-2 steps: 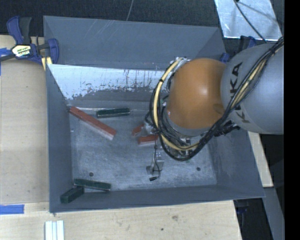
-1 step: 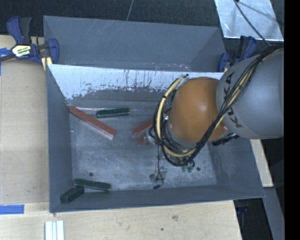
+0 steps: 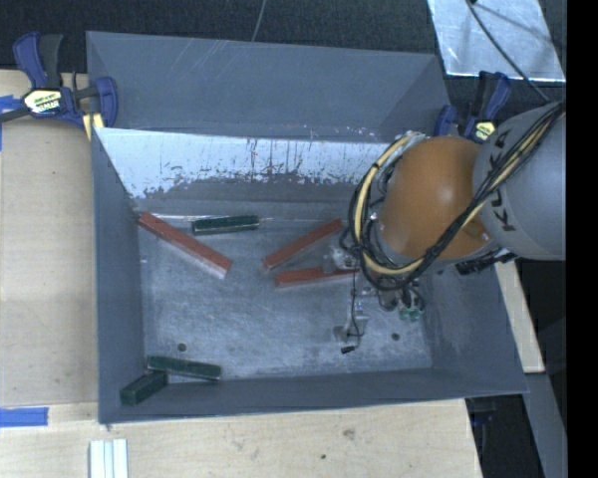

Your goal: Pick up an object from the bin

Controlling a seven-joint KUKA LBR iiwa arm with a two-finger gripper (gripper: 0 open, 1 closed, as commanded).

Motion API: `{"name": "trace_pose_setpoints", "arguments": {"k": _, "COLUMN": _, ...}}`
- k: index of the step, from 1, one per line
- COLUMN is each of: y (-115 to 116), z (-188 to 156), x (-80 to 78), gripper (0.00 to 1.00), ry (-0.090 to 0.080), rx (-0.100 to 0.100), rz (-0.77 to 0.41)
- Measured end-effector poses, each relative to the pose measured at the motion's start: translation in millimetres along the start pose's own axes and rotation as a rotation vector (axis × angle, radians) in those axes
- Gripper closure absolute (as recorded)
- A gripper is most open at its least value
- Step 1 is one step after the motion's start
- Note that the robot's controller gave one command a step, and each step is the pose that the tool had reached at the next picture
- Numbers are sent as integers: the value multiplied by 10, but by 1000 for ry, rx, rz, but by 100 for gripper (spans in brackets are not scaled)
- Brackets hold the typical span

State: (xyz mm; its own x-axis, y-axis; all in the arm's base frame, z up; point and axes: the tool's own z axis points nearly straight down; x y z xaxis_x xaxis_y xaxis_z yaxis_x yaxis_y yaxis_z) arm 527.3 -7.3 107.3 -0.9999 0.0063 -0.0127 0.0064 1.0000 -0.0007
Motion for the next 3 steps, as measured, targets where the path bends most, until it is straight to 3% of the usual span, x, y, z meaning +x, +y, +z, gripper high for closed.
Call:
{"name": "trace_pose_setpoints", "arguments": {"k": 1, "y": -101, "z": 350, "x": 163, "gripper": 0, "ry": 13, "rx": -1, "rz": 58}}
{"name": "trace_pose_setpoints", "arguments": {"k": 2, "y": 337, "z": 267, "x": -77, "gripper": 0, "ry": 11, "rx": 2, "rz": 59}}
{"name": "trace_pose_setpoints", "arguments": {"k": 3, "y": 449, "z": 184, "x": -177, "gripper": 0, "ry": 8, "rx": -7, "rz": 22}}
